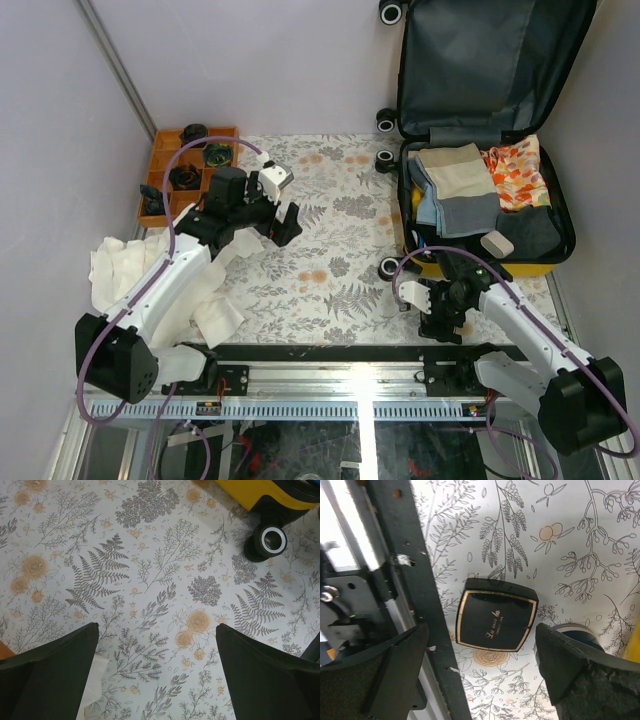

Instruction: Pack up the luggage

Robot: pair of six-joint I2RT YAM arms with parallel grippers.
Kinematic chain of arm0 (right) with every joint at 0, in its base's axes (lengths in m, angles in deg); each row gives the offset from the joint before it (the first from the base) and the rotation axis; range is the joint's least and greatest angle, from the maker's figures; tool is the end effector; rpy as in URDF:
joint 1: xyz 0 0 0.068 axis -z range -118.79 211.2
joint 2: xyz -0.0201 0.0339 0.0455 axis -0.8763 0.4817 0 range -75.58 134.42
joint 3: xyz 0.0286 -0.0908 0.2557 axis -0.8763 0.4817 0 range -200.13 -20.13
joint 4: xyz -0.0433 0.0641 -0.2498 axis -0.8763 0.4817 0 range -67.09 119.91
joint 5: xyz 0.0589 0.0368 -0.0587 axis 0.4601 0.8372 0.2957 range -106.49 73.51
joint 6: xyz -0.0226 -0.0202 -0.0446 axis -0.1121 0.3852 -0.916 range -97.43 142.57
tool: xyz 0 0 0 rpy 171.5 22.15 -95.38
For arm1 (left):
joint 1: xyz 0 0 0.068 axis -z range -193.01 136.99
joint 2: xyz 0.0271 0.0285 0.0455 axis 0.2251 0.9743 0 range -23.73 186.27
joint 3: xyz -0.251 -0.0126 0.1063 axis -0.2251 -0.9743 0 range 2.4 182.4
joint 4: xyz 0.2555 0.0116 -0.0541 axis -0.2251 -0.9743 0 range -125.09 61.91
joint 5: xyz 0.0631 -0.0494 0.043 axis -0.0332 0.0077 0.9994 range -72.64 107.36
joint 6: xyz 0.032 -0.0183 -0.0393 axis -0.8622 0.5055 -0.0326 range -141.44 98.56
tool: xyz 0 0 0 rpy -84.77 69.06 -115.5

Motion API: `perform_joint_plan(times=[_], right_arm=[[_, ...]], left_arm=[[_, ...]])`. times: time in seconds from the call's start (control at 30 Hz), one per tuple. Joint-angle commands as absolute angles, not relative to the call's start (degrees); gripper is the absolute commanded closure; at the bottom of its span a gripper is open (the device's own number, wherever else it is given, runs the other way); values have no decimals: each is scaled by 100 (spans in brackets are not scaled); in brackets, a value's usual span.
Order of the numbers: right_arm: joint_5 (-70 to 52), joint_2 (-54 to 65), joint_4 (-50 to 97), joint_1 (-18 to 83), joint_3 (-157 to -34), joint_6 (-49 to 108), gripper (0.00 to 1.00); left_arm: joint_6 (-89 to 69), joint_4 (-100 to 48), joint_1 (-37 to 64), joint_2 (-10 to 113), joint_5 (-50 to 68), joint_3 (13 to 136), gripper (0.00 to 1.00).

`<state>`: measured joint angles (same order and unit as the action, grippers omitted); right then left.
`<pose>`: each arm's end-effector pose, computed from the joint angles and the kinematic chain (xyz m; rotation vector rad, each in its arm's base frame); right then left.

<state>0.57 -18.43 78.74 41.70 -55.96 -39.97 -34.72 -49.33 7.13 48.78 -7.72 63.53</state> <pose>0.1388 0.0603 0.1967 -1.8818 2.0907 0.2762 0.2597 -0.1113 0.3185 0.8531 1.9483 -0.5380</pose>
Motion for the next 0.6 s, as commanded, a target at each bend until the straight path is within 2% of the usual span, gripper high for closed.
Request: perform_joint_plan(times=[0.0, 0.1, 0.23, 0.5, 0.57], right_arm=[[-411, -1790, 7133, 4129, -5377, -4006, 4], [-473, -1634, 6867, 4131, -5237, -3882, 2], [-519, -1454, 6548, 4132, -5021, -3842, 4], [-500, -1186, 6126, 4128, -4758, -3719, 18], [-466, -1190, 6140, 4126, -4794, -3694, 24]], left_arm=[[-3445, -4637, 677, 4903, -776, 6425, 0], [-3443, -4637, 677, 4930, -775, 6428, 0], [-3427, -4637, 675, 4981, -784, 6459, 0], [-3425, -4620, 676, 5071, -782, 6504, 0], [-3425, -4604, 677, 5087, -780, 6504, 0]])
